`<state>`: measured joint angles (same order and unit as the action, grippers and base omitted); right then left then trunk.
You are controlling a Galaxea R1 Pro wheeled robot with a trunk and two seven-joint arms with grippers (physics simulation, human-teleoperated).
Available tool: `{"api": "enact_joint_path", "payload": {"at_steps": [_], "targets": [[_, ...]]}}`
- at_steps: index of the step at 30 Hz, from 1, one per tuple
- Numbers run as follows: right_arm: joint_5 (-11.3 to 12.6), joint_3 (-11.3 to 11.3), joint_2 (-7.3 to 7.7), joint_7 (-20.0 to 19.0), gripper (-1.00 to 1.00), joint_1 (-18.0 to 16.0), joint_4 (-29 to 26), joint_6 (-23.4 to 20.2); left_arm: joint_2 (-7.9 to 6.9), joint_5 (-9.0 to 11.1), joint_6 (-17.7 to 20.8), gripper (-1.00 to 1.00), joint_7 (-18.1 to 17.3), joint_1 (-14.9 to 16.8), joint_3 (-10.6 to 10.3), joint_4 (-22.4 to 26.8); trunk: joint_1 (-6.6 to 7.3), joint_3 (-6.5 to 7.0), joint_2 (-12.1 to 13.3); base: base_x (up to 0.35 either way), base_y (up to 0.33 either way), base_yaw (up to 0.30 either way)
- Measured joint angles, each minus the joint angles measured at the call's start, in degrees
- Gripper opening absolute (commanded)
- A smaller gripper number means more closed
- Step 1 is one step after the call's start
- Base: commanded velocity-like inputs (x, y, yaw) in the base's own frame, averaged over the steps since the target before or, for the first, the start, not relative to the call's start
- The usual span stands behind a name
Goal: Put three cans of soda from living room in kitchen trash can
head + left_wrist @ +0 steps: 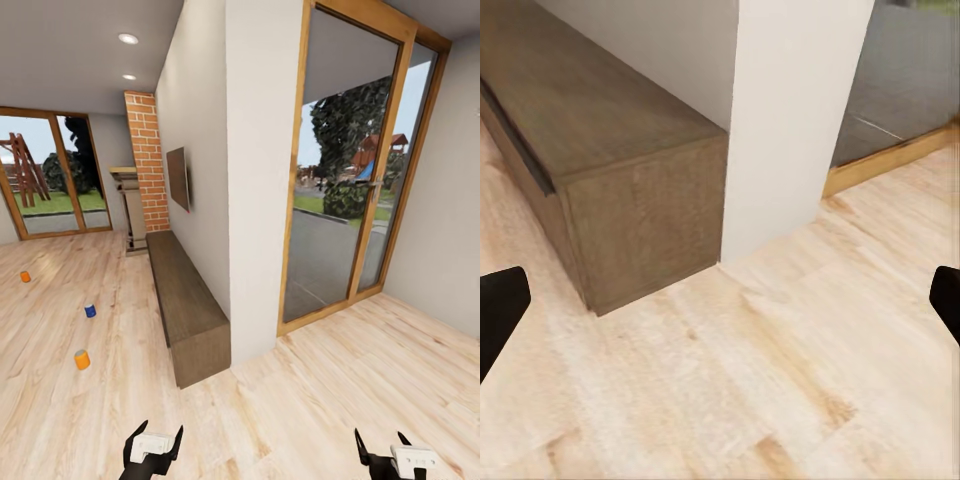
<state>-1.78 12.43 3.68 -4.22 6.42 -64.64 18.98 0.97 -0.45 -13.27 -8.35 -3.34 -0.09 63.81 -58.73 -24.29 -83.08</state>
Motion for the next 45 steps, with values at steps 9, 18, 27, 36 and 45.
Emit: {"api": "enact_joint_path", "payload": {"at_steps": [9,18,27,36,45], "targets": [[0.0,0.0,0.01,0.0,1.00,0.0,0.2,0.0,0.00,0.0,0.0,1.00,0.0,0.0,0.0,0.0,0.00,0.65,0.0,0.000,0.000,-0.181],[0.0,0.0,0.01,0.0,1.00,0.0,0.3,0.0,0.00,0.0,0.0,1.00,0.0,0.0,0.0,0.0,0.00,1.30,0.0,0.000,0.000,-0.185],[0.0,0.0,0.01,0.0,1.00,0.0,0.4,0.0,0.00,0.0,0.0,1.00,0.0,0.0,0.0,0.0,0.00,1.96,0.0,0.000,0.000,-0.185],[-0.1,0.0,0.01,0.0,1.00,0.0,0.5,0.0,0.00,0.0,0.0,1.00,0.0,0.0,0.0,0.0,0.00,2.62,0.0,0.000,0.000,-0.185],[-0.1,0.0,0.01,0.0,1.00,0.0,0.5,0.0,0.00,0.0,0.0,1.00,0.0,0.0,0.0,0.0,0.00,3.28,0.0,0.000,0.000,-0.185]]}}
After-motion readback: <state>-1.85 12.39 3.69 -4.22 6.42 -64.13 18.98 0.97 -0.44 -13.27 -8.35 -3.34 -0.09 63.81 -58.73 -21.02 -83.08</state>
